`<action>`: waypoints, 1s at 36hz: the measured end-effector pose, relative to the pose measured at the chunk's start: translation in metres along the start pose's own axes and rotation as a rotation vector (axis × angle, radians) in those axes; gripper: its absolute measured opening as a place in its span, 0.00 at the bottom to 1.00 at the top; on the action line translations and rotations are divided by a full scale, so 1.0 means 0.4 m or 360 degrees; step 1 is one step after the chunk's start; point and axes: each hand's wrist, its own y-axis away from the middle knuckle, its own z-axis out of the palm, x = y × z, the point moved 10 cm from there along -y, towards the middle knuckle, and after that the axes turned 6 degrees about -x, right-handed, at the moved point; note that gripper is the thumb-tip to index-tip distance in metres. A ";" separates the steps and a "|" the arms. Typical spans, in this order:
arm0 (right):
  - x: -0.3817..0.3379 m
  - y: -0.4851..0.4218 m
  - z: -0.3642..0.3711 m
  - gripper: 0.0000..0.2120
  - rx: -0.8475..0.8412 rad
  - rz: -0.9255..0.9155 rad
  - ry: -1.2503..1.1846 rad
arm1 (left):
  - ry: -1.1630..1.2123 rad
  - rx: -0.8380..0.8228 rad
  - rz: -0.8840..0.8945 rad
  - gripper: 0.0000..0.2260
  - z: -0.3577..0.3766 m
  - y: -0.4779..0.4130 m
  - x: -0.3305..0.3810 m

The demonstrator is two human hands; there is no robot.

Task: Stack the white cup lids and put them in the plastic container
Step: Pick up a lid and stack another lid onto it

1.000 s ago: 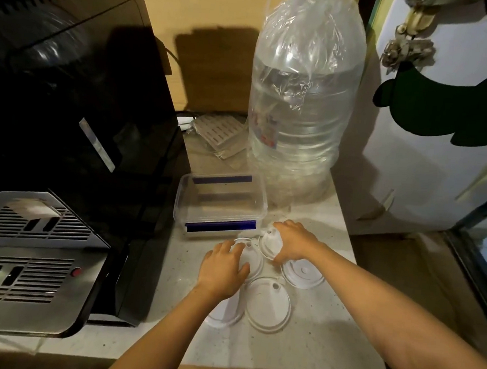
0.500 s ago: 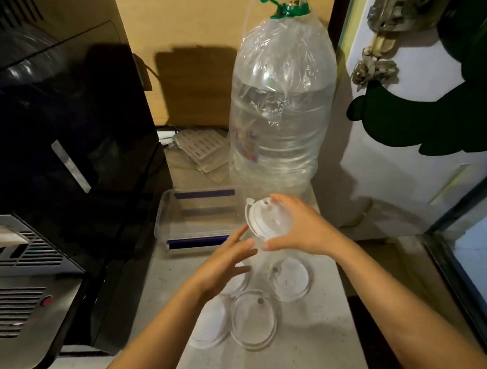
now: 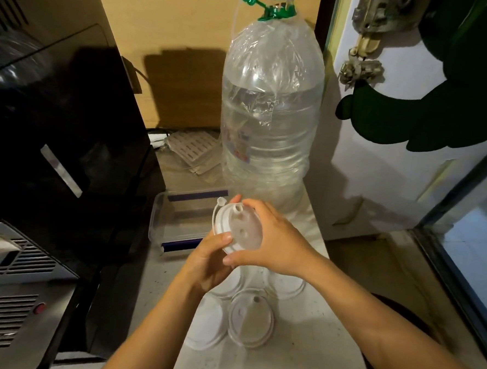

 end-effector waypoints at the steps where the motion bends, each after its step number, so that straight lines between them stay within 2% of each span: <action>1: 0.002 -0.002 0.005 0.43 -0.0036 -0.0002 0.0014 | 0.0002 0.0023 -0.0009 0.52 -0.005 0.003 -0.001; 3: 0.009 -0.008 0.004 0.46 -0.0094 -0.0003 0.0035 | 0.0000 0.0032 -0.0004 0.53 -0.014 0.008 0.001; 5: 0.028 -0.013 -0.014 0.48 -0.0111 0.0018 0.0014 | -0.0034 0.0021 -0.0007 0.48 -0.020 0.014 0.006; 10: 0.122 -0.019 -0.043 0.49 -0.0193 0.0106 0.0124 | -0.0058 0.0045 -0.0064 0.43 -0.060 0.040 -0.006; 15: 0.276 -0.013 0.049 0.50 -0.0493 0.0320 0.0478 | -0.0049 0.0106 -0.0161 0.41 -0.097 0.061 -0.041; 20: 0.390 0.006 0.135 0.50 -0.0630 0.0477 0.0639 | -0.0015 0.0168 -0.0221 0.44 -0.122 0.076 -0.065; 32: 0.413 -0.006 0.166 0.40 -0.0598 0.0449 0.0794 | -0.0167 0.0209 -0.0298 0.42 -0.157 0.092 -0.088; 36: 0.410 -0.007 0.159 0.40 -0.0558 0.0447 0.0794 | -0.0190 0.0223 -0.0321 0.43 -0.161 0.093 -0.093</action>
